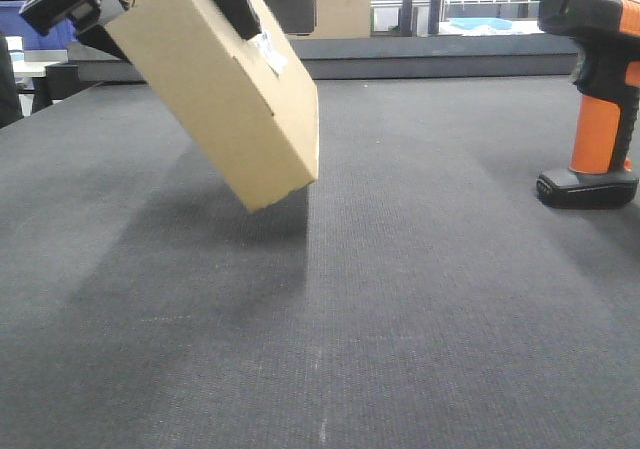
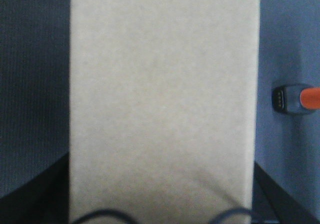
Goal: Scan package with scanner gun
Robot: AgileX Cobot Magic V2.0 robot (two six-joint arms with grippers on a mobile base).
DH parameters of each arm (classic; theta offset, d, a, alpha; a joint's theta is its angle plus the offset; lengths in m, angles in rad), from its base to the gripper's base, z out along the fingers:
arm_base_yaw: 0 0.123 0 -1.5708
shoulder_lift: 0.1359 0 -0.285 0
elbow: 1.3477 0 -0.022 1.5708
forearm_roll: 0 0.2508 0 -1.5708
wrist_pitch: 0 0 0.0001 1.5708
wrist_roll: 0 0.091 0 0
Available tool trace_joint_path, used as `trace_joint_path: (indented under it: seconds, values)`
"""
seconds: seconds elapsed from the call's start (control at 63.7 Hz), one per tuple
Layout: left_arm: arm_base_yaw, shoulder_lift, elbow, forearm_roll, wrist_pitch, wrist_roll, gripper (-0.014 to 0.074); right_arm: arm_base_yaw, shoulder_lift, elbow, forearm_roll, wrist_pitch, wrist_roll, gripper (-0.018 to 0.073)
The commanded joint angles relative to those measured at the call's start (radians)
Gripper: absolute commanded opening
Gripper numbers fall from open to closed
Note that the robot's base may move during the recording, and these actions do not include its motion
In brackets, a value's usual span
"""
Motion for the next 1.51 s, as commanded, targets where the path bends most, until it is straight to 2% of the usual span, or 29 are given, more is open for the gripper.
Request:
trace_joint_path:
  seconds: [0.0, 0.298, 0.377, 0.455, 0.518, 0.612, 0.675, 0.942, 1.491]
  values:
    - [-0.008, -0.008, -0.006, -0.013, -0.042, -0.011, -0.0111, 0.04, 0.061, 0.003, 0.002, -0.136, 0.01, -0.0167]
    - [-0.008, -0.008, -0.006, -0.006, -0.019, -0.011, -0.0111, 0.047, 0.174, -0.021, 0.011, -0.206, 0.01, -0.0167]
    - [-0.008, -0.008, -0.006, -0.004, -0.017, -0.011, -0.0111, 0.047, 0.188, -0.03, 0.011, -0.202, 0.01, -0.0124]
    - [-0.008, -0.008, -0.006, 0.001, -0.017, -0.011, -0.0111, 0.047, 0.198, -0.041, 0.013, -0.202, 0.013, 0.0043]
    - [-0.008, -0.008, -0.006, 0.005, -0.017, -0.011, -0.0111, 0.047, 0.205, -0.05, 0.015, -0.202, 0.034, 0.0232]
    - [-0.008, -0.008, -0.006, 0.007, -0.017, -0.011, -0.0111, 0.047, 0.23, -0.07, 0.023, -0.192, 0.06, 0.0461]
    - [-0.008, -0.008, -0.006, 0.007, -0.017, -0.011, -0.0111, 0.047, 0.261, -0.084, 0.023, -0.176, 0.065, 0.0573]
    - [-0.008, 0.004, -0.006, 0.009, 0.004, -0.011, -0.0111, 0.047, 0.37, -0.134, 0.029, -0.236, 0.096, 0.057]
    - [-0.008, 0.028, -0.006, 0.009, 0.009, -0.011, -0.0111, 0.047, 0.412, -0.171, 0.035, -0.306, 0.104, 0.057]
